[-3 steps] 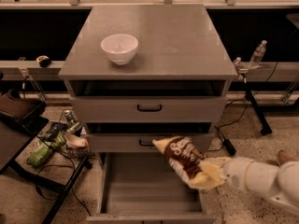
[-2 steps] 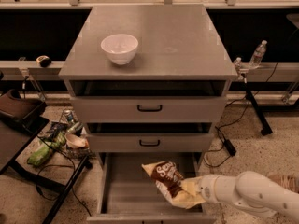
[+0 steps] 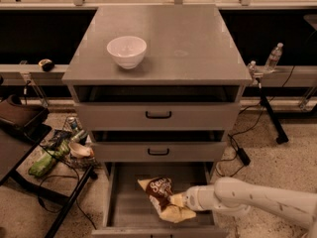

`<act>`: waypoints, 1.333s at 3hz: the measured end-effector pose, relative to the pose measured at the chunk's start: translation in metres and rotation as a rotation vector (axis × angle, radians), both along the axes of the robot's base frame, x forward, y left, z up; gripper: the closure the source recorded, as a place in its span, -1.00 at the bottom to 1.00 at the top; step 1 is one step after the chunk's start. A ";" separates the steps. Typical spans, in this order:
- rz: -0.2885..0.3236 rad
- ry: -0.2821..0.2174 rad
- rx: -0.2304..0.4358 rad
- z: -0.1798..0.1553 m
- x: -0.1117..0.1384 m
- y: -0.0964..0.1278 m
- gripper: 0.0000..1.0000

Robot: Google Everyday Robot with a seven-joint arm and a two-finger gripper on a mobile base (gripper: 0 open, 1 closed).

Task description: Place brown chip bag into bottom drawer

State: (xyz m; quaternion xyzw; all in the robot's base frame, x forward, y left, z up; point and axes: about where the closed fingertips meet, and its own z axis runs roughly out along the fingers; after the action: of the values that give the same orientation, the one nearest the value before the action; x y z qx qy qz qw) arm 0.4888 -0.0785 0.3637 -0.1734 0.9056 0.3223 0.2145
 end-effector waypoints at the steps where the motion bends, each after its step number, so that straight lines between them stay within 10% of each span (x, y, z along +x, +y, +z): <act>1: 0.034 0.022 0.010 -0.031 0.028 0.043 1.00; 2: 0.052 0.026 0.007 -0.045 0.045 0.065 1.00; 4: 0.055 0.025 0.008 -0.045 0.047 0.067 0.00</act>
Offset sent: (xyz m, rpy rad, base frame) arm 0.0681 0.0865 -0.0619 0.0011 0.0288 0.0686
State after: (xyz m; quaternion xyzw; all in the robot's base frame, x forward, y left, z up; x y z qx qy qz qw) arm 0.5355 -0.0117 0.3187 -0.1935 0.9017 0.3337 0.1951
